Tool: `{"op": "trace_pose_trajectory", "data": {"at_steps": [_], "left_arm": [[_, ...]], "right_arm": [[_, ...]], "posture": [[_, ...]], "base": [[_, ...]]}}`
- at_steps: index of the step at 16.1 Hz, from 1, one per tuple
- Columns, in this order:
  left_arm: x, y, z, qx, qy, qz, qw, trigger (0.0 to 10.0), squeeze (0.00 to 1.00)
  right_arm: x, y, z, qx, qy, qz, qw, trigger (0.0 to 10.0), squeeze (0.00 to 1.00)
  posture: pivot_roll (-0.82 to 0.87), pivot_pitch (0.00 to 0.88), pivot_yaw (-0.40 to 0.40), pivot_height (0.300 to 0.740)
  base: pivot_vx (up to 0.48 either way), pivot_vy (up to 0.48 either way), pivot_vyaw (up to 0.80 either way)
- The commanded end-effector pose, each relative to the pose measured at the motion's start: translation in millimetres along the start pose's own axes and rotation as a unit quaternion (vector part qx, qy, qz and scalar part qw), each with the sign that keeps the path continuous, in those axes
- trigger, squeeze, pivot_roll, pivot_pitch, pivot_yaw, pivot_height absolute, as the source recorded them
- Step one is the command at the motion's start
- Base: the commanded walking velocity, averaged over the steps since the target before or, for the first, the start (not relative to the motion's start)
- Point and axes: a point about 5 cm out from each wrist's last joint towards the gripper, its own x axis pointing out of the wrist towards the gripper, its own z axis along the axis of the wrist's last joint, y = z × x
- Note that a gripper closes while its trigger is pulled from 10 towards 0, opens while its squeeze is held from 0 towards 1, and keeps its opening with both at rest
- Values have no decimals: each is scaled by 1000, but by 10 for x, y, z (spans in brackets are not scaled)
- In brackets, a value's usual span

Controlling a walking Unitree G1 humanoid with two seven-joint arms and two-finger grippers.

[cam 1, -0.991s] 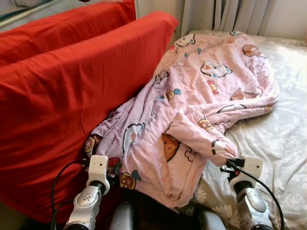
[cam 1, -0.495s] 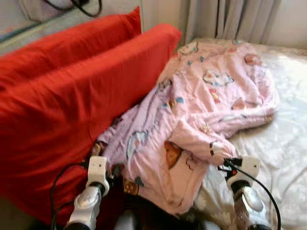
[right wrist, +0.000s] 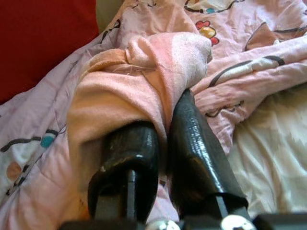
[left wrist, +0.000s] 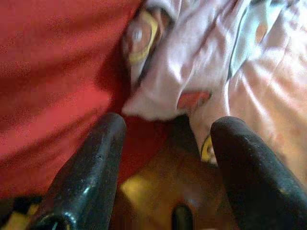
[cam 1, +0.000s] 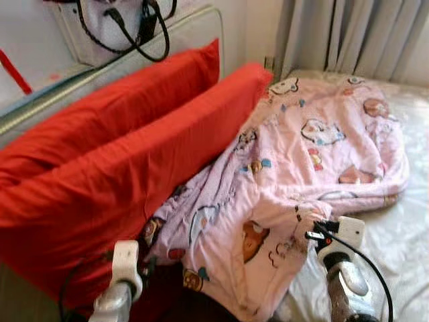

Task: Clean up the room

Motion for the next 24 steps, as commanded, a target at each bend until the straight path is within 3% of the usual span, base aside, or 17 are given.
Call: {"op": "trace_pose_trajectory", "data": {"at_steps": [1, 6, 19, 24], "left_arm": [[-52, 53, -150, 1, 31, 12, 999, 10000, 0], [-147, 34, -422, 7, 90, 12, 996, 10000, 0], [-164, 25, -460, 2, 93, 14, 996, 10000, 0], [-166, 24, -460, 0, 91, 12, 996, 10000, 0]], "right_arm": [[-25, 2, -40, 6, 4, -6, 1000, 10000, 0], [-65, 48, -117, 5, 13, -3, 1000, 10000, 0], [-44, 21, -65, 5, 4, -14, 1000, 10000, 0], [-51, 13, -69, 6, 3, -17, 1000, 10000, 0]], "posture": [[43, 0, 47, 740], [29, 0, 51, 740], [41, 0, 47, 740], [42, 8, 49, 740]], "base": [[0, 0, 0], [0, 0, 0], [0, 0, 0], [-275, 0, 0]]}}
